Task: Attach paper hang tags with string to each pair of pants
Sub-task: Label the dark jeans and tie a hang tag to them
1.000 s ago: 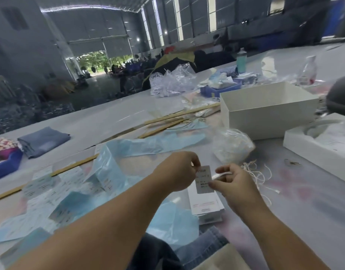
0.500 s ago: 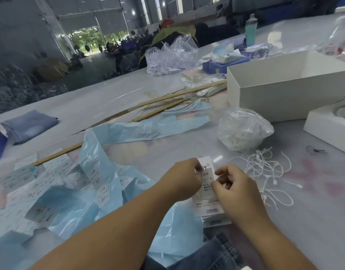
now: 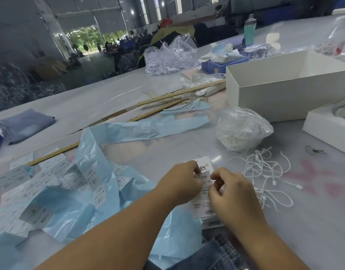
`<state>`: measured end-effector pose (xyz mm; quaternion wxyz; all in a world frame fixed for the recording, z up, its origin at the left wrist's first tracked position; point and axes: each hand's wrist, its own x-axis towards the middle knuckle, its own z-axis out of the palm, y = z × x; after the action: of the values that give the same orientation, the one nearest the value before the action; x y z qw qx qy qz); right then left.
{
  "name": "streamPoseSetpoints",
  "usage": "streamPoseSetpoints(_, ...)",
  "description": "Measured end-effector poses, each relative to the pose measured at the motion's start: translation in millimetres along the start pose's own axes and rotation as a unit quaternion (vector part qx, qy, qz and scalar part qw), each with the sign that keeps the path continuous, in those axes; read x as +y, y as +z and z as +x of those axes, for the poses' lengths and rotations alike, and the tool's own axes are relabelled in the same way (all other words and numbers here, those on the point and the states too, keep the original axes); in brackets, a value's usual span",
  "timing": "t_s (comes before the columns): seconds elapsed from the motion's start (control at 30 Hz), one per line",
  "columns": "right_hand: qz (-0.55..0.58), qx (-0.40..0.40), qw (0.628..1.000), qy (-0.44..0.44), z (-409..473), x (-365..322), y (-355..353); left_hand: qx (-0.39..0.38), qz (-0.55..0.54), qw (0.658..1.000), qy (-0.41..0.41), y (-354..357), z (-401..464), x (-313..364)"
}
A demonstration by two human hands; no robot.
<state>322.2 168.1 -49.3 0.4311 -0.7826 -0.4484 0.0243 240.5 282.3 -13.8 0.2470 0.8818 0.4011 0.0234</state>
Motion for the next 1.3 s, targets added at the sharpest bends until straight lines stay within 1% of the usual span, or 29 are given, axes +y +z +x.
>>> streamPoseSetpoints(0.07,-0.04,0.015,0.999,-0.015,0,-1,1,0.004,0.023,1.0,0.003,1,-1,1)
streamPoseSetpoints(0.13,-0.075,0.006,0.997,-0.013,0,-1,2,0.011,0.061,0.998,0.013,2,-3,2)
streamPoseSetpoints(0.2,-0.091,0.001,0.996,-0.011,1,0,3,0.024,0.093,0.995,0.029,4,-4,2)
streamPoseSetpoints(0.27,-0.101,-0.003,0.995,-0.003,1,2,2,0.039,0.098,0.994,0.031,5,-4,1)
streamPoseSetpoints(0.33,-0.099,-0.022,0.994,0.029,3,4,2,0.052,0.098,0.994,0.005,1,-3,-1)
streamPoseSetpoints(0.4,-0.079,-0.037,0.995,0.055,4,7,2,0.051,0.093,0.993,-0.042,-3,-2,-6)
streamPoseSetpoints(0.5,-0.072,-0.038,0.994,0.07,3,9,3,0.007,0.062,0.994,-0.092,-2,1,-12)
streamPoseSetpoints(0.57,-0.064,-0.041,0.994,0.082,4,10,3,-0.023,0.032,0.994,-0.103,2,3,-15)
streamPoseSetpoints(0.6,-0.057,-0.043,0.993,0.09,5,11,3,-0.025,0.019,0.994,-0.106,4,4,-15)
streamPoseSetpoints(0.97,-0.025,-0.079,0.99,0.115,10,17,2,-0.016,-0.133,0.984,-0.115,-2,6,-14)
streamPoseSetpoints(1.07,-0.019,-0.085,0.989,0.119,11,16,2,-0.027,-0.168,0.977,-0.126,-5,6,-12)
streamPoseSetpoints(1.17,-0.015,-0.086,0.988,0.127,12,16,2,-0.019,-0.204,0.967,-0.151,-8,5,-9)
streamPoseSetpoints(1.3,-0.012,-0.087,0.987,0.133,12,16,1,-0.002,-0.213,0.963,-0.163,-10,4,-8)
